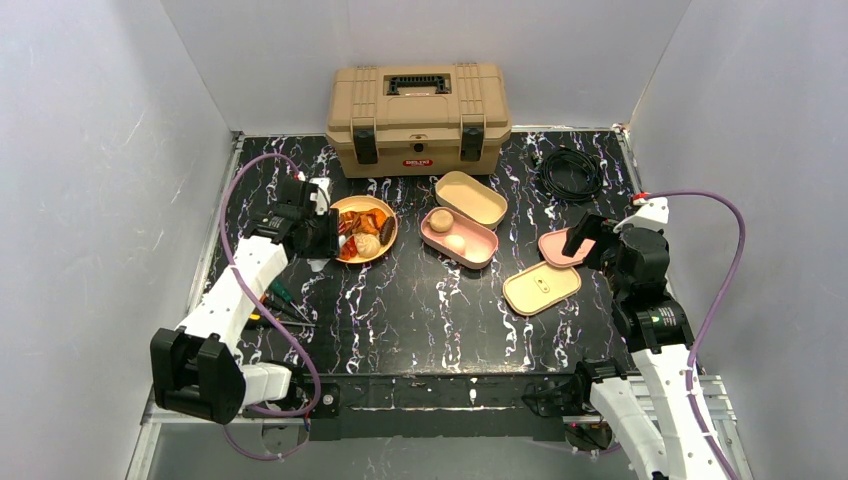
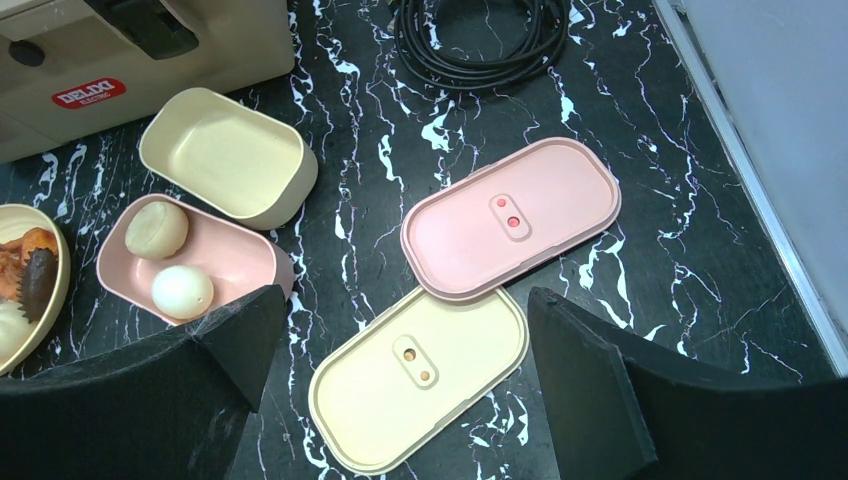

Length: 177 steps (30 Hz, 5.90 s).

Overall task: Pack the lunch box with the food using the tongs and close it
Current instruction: Pick up the fake food from the plate.

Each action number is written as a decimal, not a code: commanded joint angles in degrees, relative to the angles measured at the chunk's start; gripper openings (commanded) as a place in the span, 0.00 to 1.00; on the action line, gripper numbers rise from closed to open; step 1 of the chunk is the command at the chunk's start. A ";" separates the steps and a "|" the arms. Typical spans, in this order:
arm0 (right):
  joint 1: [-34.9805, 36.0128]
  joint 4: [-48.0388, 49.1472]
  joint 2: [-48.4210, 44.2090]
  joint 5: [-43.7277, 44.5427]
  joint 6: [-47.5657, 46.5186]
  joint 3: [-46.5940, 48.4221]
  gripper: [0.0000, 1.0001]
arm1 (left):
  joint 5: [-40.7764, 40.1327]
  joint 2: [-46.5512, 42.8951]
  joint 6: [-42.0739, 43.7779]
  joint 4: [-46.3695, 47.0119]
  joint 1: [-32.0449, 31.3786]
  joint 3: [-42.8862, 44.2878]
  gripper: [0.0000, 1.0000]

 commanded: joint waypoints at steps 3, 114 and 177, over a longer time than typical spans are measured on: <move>-0.14 2.42 0.37 0.07 -0.33 0.88 1.00 | -0.90 1.23 -0.14 -2.42 0.31 0.88 0.30; -0.14 1.63 -0.92 -1.18 -0.47 1.22 1.00 | -0.43 -15.82 -14.57 -3.56 0.39 -10.46 0.00; -0.14 0.67 -1.02 -1.12 -0.77 1.84 1.00 | -2.47 -12.72 -10.94 -4.67 0.34 -6.33 0.00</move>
